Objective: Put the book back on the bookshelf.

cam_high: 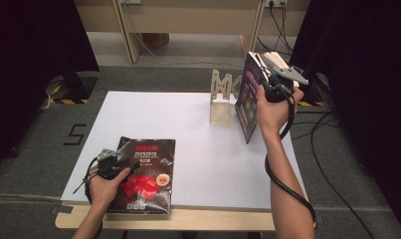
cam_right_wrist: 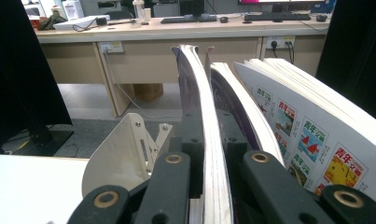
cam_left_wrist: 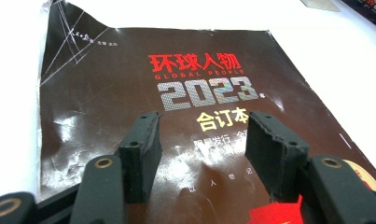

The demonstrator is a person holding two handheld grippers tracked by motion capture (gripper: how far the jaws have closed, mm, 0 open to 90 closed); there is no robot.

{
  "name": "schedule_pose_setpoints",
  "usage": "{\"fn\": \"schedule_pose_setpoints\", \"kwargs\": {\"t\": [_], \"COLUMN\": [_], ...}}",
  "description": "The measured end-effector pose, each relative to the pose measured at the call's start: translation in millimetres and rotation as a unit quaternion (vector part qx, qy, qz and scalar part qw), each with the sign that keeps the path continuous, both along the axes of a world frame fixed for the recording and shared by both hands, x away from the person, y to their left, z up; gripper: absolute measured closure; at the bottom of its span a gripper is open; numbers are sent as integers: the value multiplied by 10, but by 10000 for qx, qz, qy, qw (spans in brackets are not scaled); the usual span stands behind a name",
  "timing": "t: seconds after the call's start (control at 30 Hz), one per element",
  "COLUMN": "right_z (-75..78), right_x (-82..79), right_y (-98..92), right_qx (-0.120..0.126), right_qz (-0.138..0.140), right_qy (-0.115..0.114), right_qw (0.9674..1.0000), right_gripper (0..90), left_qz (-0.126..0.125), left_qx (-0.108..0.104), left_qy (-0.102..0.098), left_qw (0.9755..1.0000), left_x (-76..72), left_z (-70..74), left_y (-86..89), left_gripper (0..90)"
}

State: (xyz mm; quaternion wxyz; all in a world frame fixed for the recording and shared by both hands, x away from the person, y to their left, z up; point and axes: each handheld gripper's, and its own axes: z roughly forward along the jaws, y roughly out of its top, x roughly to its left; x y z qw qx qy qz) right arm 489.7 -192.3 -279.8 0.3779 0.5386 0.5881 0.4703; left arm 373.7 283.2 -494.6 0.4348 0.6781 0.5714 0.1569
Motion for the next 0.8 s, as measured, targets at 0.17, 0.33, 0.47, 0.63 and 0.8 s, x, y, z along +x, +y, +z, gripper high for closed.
{"fn": "schedule_pose_setpoints", "kwargs": {"t": [0.17, 0.33, 0.47, 0.63, 0.8], "right_z": [1, 16, 32, 47, 56], "right_x": [20, 41, 60, 86, 108], "right_y": [12, 19, 24, 32, 40], "right_qx": [-3, -9, -33, -7, 6], "right_qz": [-3, -14, -16, -34, -50], "right_qy": [-6, -23, -59, -55, -61], "right_qw": [10000, 10000, 10000, 10000, 10000], "right_gripper": [848, 847, 848, 848, 848], "left_qz": [15, 26, 12, 12, 12], "left_qx": [-3, -19, -6, -8, -6], "left_qy": [-15, -7, -19, -23, -25], "left_qw": [10000, 10000, 10000, 10000, 10000], "left_x": [-1, -1, 0, 0, 0], "left_z": [6, 5, 6, 6, 8], "left_y": [6, 6, 10, 14, 16], "left_gripper": [444, 444, 444, 444, 444]}}
